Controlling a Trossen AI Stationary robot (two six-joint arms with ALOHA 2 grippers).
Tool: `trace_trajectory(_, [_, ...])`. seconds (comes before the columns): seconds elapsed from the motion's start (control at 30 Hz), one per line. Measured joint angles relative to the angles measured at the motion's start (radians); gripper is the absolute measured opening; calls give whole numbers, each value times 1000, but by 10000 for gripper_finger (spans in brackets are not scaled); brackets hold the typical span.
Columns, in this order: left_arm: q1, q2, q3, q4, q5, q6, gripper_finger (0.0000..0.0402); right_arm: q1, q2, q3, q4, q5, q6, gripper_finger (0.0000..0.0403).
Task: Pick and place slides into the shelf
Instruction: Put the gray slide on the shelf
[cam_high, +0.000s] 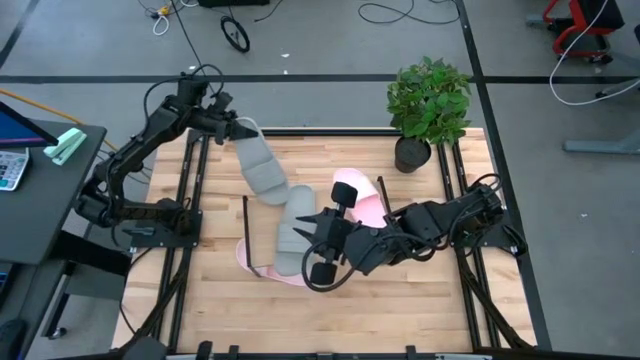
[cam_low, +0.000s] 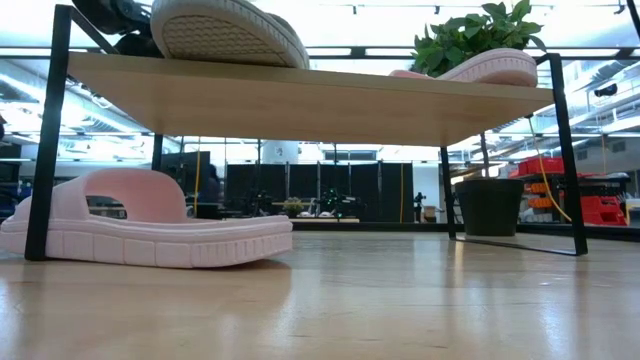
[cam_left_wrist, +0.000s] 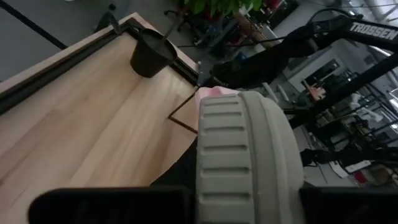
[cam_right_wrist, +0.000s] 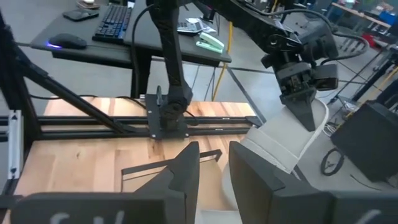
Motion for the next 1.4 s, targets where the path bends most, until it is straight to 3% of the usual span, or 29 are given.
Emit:
trace_trajectory(0.33, [68, 0, 0, 0, -20, 23, 54, -5, 0, 0, -10, -12, -37, 92])
trace_trajectory(0.73, [77, 0, 0, -52, 73, 85, 54, -79, -2, -1, -78, -5, -43, 92])
trace_trajectory(0.83, [77, 0, 0, -51, 159, 78, 54, -102, -9, -1, -125, -11, 1, 92])
trace_trajectory(1.1, [53, 0, 0, -51, 247, 5, 54, -160, -36, -1, -265, -176, 92, 92])
trace_trajectory(1.23, [-8, -1, 0, -46, 273, -124, 54, -165, -40, -1, -270, -229, -55, 92])
trace_trajectory(1.4, [-113, -1, 0, -42, 245, -325, 54, -166, -39, -1, -210, -240, -468, 96])
